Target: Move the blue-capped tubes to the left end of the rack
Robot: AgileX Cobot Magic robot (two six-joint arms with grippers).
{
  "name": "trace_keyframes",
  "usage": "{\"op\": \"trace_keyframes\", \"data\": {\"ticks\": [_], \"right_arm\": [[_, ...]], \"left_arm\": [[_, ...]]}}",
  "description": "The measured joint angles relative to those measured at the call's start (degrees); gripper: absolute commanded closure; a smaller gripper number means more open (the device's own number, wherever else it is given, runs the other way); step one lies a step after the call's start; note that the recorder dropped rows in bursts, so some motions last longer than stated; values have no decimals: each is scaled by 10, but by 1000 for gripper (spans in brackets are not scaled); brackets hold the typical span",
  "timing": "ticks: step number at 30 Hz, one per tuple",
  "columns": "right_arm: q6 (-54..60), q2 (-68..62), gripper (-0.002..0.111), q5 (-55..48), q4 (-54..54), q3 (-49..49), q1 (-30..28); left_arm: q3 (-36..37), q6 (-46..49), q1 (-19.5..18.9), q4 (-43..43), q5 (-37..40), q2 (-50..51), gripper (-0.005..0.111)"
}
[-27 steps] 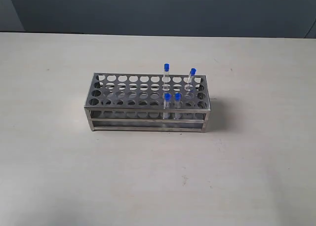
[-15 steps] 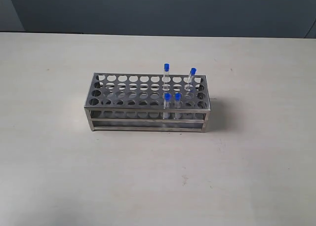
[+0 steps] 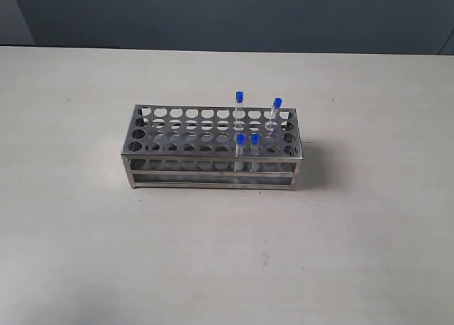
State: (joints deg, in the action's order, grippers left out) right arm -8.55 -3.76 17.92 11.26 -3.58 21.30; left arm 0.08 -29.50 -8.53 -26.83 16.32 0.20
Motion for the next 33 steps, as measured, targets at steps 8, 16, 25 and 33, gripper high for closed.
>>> {"op": "trace_keyframes", "data": {"ticks": [8,16,25,33], "right_arm": [[220,-432,108,-5,-56,-333,3],[188,-693,108,61,-85,-335,42],[61,-880,56,200,-244,-308,75],[51,-950,54,250,-232,-318,75]], "left_arm": [[0,0,0,0,0,0,106],[0,0,0,0,0,0,106],[0,0,0,0,0,0,106],[0,0,0,0,0,0,106]]}}
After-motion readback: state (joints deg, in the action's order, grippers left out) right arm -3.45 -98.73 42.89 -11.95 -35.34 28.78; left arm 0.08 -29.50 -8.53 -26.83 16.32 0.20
